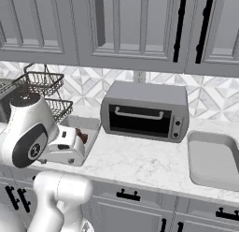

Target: Place one potato and one steak in each tupperware on the nearby counter, to pack two identical lunches.

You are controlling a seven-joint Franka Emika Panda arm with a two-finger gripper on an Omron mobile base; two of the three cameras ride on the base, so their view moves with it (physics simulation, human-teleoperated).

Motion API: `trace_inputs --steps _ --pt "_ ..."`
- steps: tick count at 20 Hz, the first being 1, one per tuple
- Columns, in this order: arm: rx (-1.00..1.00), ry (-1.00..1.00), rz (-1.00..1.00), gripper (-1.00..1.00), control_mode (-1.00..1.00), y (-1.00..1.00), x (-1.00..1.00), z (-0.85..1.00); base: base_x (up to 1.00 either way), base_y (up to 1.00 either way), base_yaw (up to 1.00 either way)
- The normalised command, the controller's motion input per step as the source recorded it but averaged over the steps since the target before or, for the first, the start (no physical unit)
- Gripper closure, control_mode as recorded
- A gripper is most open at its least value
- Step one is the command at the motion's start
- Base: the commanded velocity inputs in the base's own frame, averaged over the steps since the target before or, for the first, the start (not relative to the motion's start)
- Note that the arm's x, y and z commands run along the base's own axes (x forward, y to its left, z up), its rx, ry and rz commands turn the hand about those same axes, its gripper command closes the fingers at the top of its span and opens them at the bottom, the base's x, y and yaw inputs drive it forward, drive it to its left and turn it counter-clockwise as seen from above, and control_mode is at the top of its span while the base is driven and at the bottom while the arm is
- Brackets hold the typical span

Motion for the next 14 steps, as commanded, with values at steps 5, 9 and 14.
trace_inputs --steps 5,9,14 --pt "0.0 0.0 0.0 -1.0 1.0 0.0 0.0 0.0 -0.98 -0.5 -0.16" --pt "0.0 0.0 0.0 -1.0 1.0 0.0 0.0 0.0 -0.84 -0.24 0.09" --pt "0.0 0.0 0.0 -1.0 1.0 0.0 0.0 0.0 -0.64 0.27 0.56"
